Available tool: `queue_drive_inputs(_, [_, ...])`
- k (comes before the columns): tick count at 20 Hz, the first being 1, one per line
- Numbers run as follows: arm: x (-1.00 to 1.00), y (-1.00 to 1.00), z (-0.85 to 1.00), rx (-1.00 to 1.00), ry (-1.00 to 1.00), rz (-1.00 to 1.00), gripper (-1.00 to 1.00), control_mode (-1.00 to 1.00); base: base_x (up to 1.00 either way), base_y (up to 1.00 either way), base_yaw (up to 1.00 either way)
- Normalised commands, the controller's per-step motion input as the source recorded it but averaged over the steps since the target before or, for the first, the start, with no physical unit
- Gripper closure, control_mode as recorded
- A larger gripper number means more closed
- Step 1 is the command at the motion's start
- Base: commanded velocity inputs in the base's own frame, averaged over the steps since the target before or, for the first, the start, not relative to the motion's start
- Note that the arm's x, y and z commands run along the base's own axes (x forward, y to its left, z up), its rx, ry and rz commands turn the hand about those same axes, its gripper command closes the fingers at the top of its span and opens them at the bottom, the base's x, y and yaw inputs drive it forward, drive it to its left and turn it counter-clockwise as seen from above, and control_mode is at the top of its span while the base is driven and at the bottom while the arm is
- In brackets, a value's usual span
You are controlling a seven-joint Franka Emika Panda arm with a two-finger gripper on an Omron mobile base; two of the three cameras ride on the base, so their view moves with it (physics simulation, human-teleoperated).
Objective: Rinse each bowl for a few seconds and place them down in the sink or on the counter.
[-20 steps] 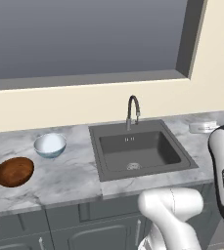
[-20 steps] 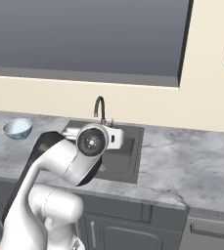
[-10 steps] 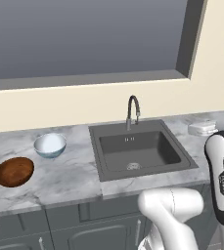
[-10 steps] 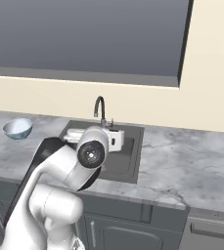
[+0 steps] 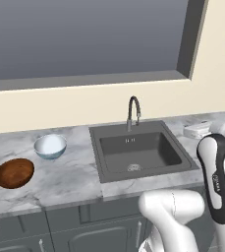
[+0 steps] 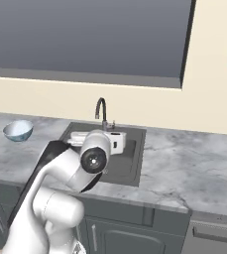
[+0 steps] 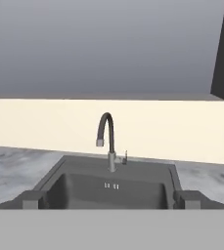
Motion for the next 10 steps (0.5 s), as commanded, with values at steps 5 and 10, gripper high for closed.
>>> queue_drive_inputs(5, [0.35, 0.00, -0.13, 0.00, 0.00, 0.02, -1.00, -1.00, 0.00, 0.00, 0.00])
queue_drive_inputs(10, [0.26, -0.01, -0.19, 0.01, -0.04, 0.05, -1.00, -1.00, 0.00, 0.00, 0.00])
